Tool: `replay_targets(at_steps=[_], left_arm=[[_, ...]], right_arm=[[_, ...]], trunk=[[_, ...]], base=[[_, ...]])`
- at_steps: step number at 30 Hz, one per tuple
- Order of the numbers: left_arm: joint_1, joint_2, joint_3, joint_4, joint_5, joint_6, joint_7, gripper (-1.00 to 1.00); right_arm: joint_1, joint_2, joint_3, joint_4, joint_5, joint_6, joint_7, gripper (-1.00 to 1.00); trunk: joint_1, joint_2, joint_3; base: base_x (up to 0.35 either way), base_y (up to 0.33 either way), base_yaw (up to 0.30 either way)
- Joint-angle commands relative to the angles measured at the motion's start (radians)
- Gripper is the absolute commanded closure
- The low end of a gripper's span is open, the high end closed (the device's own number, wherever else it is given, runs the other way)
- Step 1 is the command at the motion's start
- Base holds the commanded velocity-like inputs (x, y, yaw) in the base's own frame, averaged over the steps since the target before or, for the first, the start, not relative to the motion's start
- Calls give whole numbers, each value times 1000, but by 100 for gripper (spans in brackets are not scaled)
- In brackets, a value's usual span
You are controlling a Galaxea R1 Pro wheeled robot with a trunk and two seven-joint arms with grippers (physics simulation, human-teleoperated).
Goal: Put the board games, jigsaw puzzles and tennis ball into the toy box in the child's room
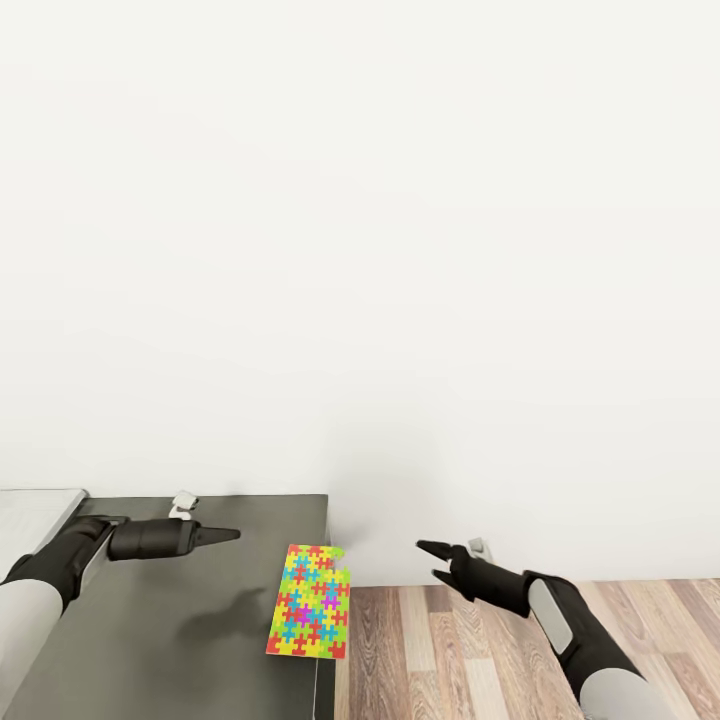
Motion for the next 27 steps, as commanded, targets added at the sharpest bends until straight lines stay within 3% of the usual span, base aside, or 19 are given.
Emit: replay_targets(at_steps=[1,12,27], left_arm=[[-1,0,0,0,0,10,-4,-100],[-1,1,3,0,0,11,-4,-100],[-1,18,29,-4,0,11,-4,-100]], right_arm=[[-5,4,4,1,0,11,2,-100],[-41,43,104,6,6,68,-5,-100],[-44,46,129,3,7,86,-8,-100]], trunk=[[1,-2,-2],[1,-2,-2],[1,-2,-2]], base=[[0,0,0],[0,0,0],[0,0,0]])
